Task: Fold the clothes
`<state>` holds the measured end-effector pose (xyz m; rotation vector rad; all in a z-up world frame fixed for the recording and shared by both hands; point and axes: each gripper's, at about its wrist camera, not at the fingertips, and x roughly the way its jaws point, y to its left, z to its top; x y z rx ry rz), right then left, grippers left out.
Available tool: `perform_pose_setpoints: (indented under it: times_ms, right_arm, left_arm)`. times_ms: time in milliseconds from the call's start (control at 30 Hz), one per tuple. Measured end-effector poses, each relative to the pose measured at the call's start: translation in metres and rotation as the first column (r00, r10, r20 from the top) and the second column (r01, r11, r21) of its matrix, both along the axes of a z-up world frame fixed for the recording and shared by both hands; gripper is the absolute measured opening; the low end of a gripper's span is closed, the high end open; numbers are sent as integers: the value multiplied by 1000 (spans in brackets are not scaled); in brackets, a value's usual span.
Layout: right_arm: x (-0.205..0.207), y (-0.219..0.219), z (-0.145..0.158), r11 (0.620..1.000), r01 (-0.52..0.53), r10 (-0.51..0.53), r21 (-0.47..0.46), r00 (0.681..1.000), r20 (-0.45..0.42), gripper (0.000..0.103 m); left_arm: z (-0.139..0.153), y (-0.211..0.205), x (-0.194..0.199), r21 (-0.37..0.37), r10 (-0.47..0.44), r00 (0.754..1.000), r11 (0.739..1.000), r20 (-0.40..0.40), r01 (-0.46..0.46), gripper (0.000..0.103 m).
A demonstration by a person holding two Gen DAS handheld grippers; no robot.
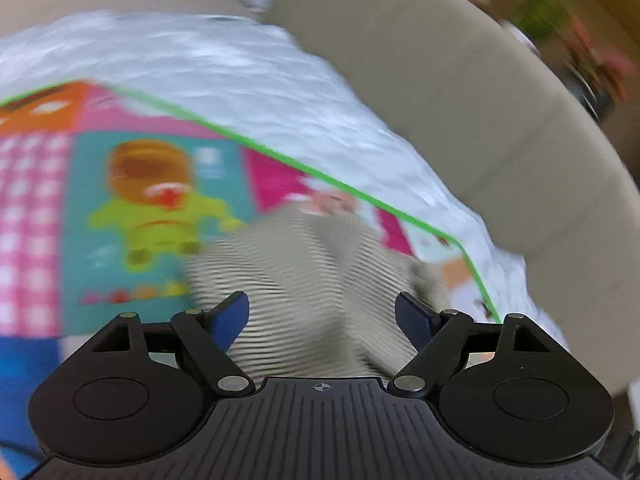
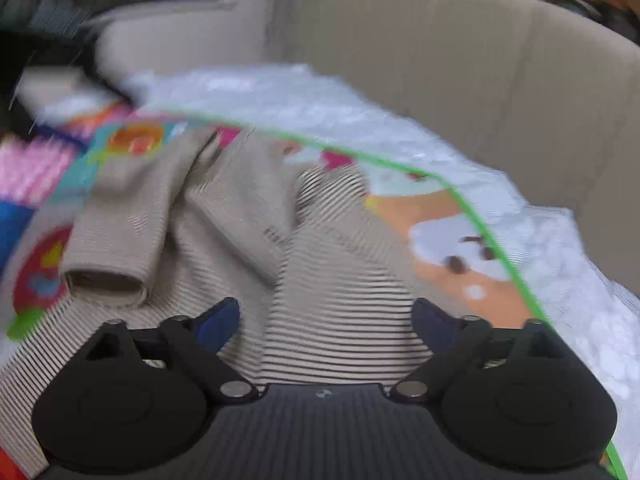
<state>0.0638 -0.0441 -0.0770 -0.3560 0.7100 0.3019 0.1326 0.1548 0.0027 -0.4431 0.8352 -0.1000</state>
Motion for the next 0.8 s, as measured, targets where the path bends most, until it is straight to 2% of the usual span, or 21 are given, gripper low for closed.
perform_pose_setpoints:
  times_ms: [33,100,167,200,233,267,300,400,533,567,667,700,767,800]
  right_arm:
    - [0,3,-4,997,-37,38,-69,999,16,44]
    - [0,-2,-7,978,-87,100,-191,993,61,36]
    - [7,-19,-3,951,-110,144,-288,985,98,25]
    - [12,-28,-1,935,-109,158,-338,980,120,21]
    - [19,-36,2,920,-99,164,-380,976,144,11]
    - [30,-45,5,906,-69,156,-418,972,177,8]
    - [42,-56,8,898,-28,132,-438,969,209,8]
    - [85,-90,16,910,91,10,-404,970,241,8]
    - [123,-113,-8,901,142,-63,-411,978,199,8]
    - [129,-117,-19,897,139,-67,-421,981,181,8]
    - [146,-129,-39,907,139,-101,-397,988,115,13]
    - [150,-132,-38,917,152,-120,-370,987,109,16]
    - [154,-139,-33,933,176,-150,-314,983,107,30]
    - [151,-142,-24,943,179,-151,-282,981,118,32]
  left_arm:
    - [1,-13,4,39,-35,999,999,10,35,85]
    - [2,-35,12,145,-105,994,984,34,99,85]
    - [0,-47,20,249,-150,988,959,48,134,85]
    - [-3,-50,25,290,-161,986,946,40,143,85]
    - [-6,-54,30,331,-172,985,931,32,152,85]
    - [-10,-56,36,368,-181,983,916,22,160,85]
    - [-15,-56,44,397,-180,984,904,10,161,85]
    - [-31,-53,66,490,-155,988,860,-20,144,84]
    - [-54,-44,89,597,-114,992,792,-62,128,85]
    - [-58,-39,92,604,-104,992,787,-71,125,86]
    - [-62,-25,98,592,-77,995,799,-70,103,92]
    - [-62,-23,98,592,-69,995,800,-68,96,92]
    - [-58,-21,96,590,-52,997,803,-60,77,92]
    - [-54,-20,93,580,-39,998,812,-52,62,91]
